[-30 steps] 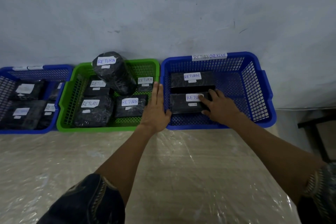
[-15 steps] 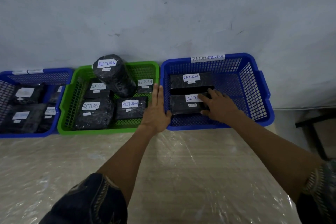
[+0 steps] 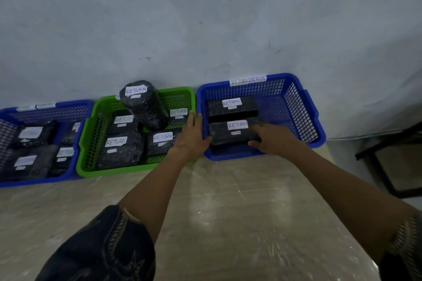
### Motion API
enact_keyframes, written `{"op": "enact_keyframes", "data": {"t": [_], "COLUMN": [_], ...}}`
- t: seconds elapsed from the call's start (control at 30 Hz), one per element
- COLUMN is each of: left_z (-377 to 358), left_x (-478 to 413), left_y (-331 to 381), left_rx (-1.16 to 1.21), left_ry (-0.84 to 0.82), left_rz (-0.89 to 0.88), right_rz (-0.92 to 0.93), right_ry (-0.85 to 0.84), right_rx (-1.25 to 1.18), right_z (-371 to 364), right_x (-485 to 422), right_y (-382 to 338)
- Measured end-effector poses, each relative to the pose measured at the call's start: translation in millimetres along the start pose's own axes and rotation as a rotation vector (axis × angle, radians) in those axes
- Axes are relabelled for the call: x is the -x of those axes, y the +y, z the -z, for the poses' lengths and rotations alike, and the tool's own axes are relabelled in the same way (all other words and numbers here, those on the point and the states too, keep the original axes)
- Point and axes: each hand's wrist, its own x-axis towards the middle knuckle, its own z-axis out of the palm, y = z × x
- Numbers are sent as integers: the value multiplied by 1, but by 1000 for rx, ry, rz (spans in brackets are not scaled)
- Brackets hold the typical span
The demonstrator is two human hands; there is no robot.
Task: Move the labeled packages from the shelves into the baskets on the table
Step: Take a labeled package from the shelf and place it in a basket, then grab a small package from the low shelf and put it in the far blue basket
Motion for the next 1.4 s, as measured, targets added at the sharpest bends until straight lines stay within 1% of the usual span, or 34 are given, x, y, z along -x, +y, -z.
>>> {"op": "enact_keyframes", "data": {"t": [0.07,0.17,0.33,0.4,0.53,0.73,0.9,1.1,1.4], "left_z": [10,22,38,42,42,35,43,59,74], "left_x": [5,21,68,92,147,242,318,408,563], "left_y": [3,9,22,27,28,4,-38,-112,-259], "left_rx": [-14,-38,-50,-88,-104,-57,4,51,124], "left_ry": [-26,-80,-146,-181,-180,-181,-112,-54,-22], "left_rz": [1,-48,-50,-30,24,150,263,378,483], "right_rz": [3,7,10,24,84,191,305,413,492], "right_ry": [15,27,-13,-77,-199,-216,-200,-179,-197], "right_rx": [-14,2,30,41,70,106,161,207,246], "right_z": [5,15,27,31,32,22,18,9,-32], "right_x": [11,29,60,73,106,160,193,224,276], "right_y": [-4,-13,-27,-34,-52,-103,-170,-264,-450]}}
